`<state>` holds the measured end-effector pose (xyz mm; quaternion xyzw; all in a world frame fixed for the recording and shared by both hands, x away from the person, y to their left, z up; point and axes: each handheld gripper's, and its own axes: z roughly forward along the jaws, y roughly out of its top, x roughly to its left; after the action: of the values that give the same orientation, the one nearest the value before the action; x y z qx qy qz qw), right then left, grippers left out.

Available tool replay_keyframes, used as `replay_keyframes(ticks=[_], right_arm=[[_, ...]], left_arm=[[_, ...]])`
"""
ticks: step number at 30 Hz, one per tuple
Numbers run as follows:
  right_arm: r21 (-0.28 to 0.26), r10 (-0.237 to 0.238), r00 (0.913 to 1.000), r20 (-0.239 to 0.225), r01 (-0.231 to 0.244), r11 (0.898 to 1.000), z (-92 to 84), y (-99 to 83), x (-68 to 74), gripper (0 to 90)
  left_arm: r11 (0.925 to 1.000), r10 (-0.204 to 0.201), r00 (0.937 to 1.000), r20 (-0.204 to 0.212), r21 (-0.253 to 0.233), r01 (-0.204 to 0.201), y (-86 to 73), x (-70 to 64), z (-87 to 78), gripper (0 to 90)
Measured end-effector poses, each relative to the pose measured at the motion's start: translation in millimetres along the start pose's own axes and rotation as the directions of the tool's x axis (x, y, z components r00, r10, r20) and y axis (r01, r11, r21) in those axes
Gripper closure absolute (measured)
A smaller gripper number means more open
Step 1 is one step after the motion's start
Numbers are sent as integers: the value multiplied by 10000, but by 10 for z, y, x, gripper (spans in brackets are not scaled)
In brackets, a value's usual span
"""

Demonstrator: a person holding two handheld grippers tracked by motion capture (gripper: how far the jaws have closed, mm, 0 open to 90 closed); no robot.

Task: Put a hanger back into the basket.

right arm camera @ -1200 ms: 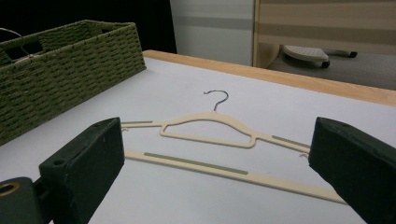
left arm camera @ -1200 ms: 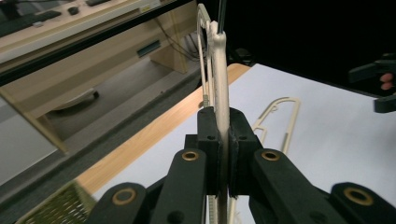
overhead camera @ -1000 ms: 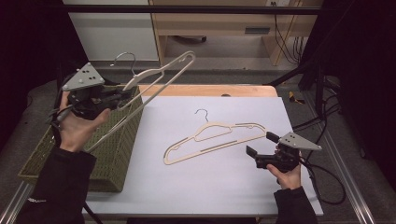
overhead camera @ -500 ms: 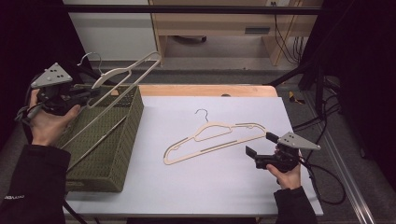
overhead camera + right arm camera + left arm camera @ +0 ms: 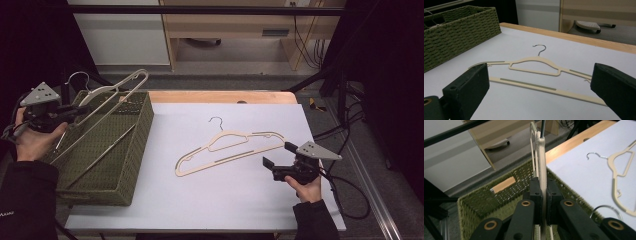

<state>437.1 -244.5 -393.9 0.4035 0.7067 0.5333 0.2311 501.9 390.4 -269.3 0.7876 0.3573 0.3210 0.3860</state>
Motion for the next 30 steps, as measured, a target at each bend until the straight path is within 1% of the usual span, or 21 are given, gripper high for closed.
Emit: replay_keyframes(ticks=[2, 5, 9, 10, 11, 12, 15, 17, 18, 19, 21, 22, 25, 27, 28, 30], right_arm=[[15, -51, 10000, -13, 51, 10000, -5, 0, -4, 26], [-21, -26, 10000, 32, 26, 10000, -9, 2, -5, 25], [-12, -33, 10000, 50, 33, 10000, -7, 1, -5, 25], [10, -67, 10000, 20, 67, 10000, -6, 0, -7, 24], [10, -38, 10000, 10, 38, 10000, 1, -1, -2, 24], [28, -77, 10000, 37, 77, 10000, 6, -3, -3, 24], [100, -55, 10000, 50, 54, 9999, 14, -7, 3, 23], [111, -72, 10000, 38, 71, 9999, 16, -8, 5, 22], [116, -80, 10000, 37, 80, 9999, 18, -9, 4, 22], [135, -74, 10000, 29, 74, 9999, 18, -9, 5, 22], [117, -87, 10000, 15, 87, 9999, 19, -9, 4, 22], [119, -83, 10000, 10, 83, 9999, 19, -9, 4, 22], [118, -87, 10000, 21, 87, 9999, 20, -10, 4, 21], [130, -110, 9999, 32, 110, 9999, 27, -12, 4, 21], [163, -131, 9999, 17, 131, 9998, 27, -14, 4, 21], [176, -91, 10000, 22, 91, 9998, 32, -15, 10, 20]], left_arm=[[9999, -112, 9999, 74, 78, 111, -70, 23, 7, 860], [9998, -118, 9999, 104, 178, 116, -160, 54, 18, 859], [9994, 17, 9998, 201, 349, -24, -258, 62, 13, 860], [9994, 146, 9996, 246, 305, -153, -281, 71, 13, 859], [9991, 185, 9994, 296, 372, -196, -305, 78, 8, 859], [9989, 51, 9995, 318, 459, -66, -334, 71, 2, 860], [9987, 21, 9992, 402, 510, -42, -398, 89, -15, 860], [9977, 66, 9993, 376, 669, -91, -437, 91, -11, 860], [9961, 107, 9993, 352, 867, -137, -458, 86, 2, 860], [9935, 231, 9991, 342, 1107, -267, -484, 78, 21, 859], [9904, 228, 9993, 298, 1353, -266, -546, 49, 75, 860], [9896, 240, 9992, 305, 1410, -281, -580, 40, 99, 860], [9900, 97, 9994, 345, 1405, -145, -686, 10, 179, 860], [9895, 18, 9996, 295, 1441, -60, -761, -20, 249, 860], [9883, 72, 9996, 278, 1523, -114, -785, -26, 266, 860], [9885, -18, 9998, 221, 1515, -16, -849, -49, 317, 860]])
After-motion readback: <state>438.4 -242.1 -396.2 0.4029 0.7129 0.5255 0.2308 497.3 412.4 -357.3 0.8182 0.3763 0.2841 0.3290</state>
